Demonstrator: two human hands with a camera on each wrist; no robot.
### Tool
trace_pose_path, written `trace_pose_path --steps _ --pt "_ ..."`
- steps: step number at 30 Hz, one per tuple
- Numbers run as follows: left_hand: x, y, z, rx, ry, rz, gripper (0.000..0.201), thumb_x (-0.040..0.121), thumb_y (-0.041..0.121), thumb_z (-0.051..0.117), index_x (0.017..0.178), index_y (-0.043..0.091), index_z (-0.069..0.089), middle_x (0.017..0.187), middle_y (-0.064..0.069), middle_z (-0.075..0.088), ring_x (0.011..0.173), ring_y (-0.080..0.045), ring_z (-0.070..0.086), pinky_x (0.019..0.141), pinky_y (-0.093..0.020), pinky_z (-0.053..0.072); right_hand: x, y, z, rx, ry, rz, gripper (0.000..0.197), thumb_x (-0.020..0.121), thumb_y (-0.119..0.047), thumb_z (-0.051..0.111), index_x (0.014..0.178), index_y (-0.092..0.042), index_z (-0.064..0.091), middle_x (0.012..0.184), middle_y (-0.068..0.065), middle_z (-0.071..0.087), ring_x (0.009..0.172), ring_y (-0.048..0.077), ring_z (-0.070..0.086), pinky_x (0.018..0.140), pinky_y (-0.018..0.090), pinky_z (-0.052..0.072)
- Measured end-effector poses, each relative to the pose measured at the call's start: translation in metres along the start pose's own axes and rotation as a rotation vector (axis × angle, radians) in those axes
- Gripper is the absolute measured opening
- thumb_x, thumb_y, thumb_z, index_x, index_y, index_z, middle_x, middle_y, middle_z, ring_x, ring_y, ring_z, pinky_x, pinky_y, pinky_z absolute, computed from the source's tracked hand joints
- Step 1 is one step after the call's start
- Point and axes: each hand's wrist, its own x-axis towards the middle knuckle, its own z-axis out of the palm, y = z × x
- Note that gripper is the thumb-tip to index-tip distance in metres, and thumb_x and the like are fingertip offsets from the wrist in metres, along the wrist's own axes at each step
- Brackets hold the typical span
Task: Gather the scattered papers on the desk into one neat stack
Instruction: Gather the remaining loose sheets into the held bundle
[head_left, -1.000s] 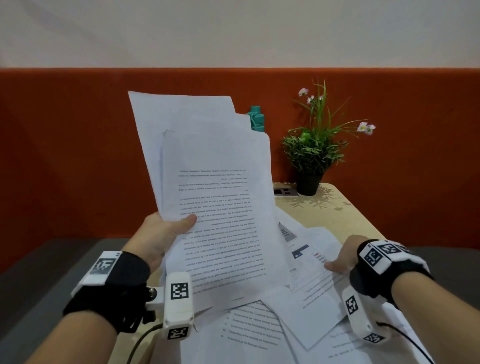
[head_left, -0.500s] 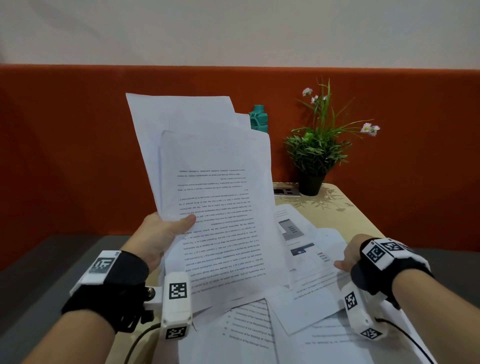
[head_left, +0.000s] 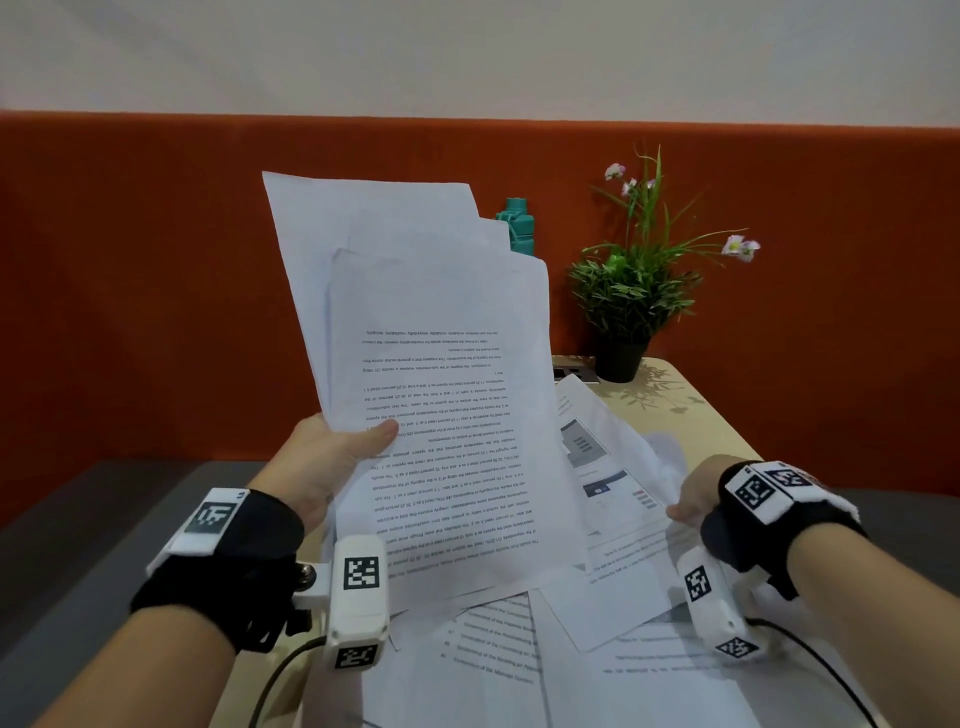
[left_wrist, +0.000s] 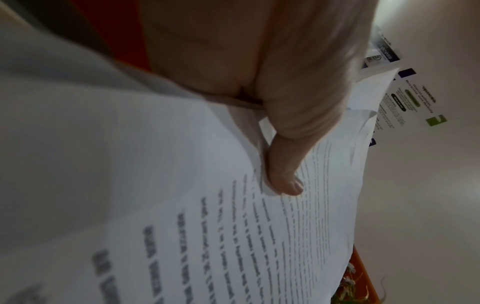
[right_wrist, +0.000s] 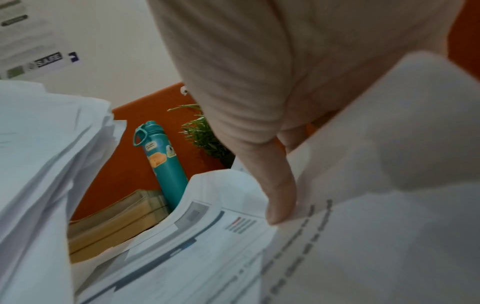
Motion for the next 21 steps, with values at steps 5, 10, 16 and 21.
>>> trace_pose_path --steps 5,10,16,21 --pt "-0.001 -0.001 0.004 0.017 -0.004 -0.009 0.03 0.084 0.006 0.066 0.114 0.012 0.066 0.103 -0.006 0.075 0.092 -0.023 0.072 0.085 -0.041 0.054 -0.009 -0.007 -0.007 0.066 0.07 0.035 0.043 0.083 -0.046 0.063 0.102 -0.008 0.063 0.091 0.002 0.06 0.086 0.022 0.058 0.078 0.027 0.045" --pt "-0.001 0.001 0.003 0.021 -0.008 -0.013 0.03 0.085 0.006 0.066 0.114 0.012 0.066 0.104 -0.007 0.076 0.095 -0.024 0.072 0.09 -0.044 0.053 0.032 0.01 0.01 -0.029 0.129 -0.058 0.059 0.067 -0.07 0.052 0.082 -0.013 0.063 0.075 0.001 0.062 0.076 0.023 0.063 0.082 0.036 0.054" --pt "0.002 0.004 -0.002 0.034 -0.002 -0.001 0.032 0.084 0.007 0.067 0.115 0.013 0.067 0.104 -0.006 0.076 0.095 -0.026 0.072 0.091 -0.046 0.053 -0.061 0.001 -0.032 -0.01 -0.028 0.012 0.044 0.099 -0.033 0.043 0.128 -0.002 0.056 0.121 0.008 0.06 0.103 0.022 0.053 0.08 0.025 0.039" --pt "0.004 0.003 -0.003 0.03 0.017 0.01 0.036 0.084 0.006 0.067 0.12 0.01 0.064 0.11 -0.009 0.074 0.097 -0.028 0.071 0.092 -0.045 0.052 -0.07 0.015 -0.006 0.275 -0.194 0.092 0.032 0.096 -0.034 0.05 0.084 -0.005 0.056 0.072 0.007 0.059 0.068 0.018 0.05 0.07 0.024 0.046"
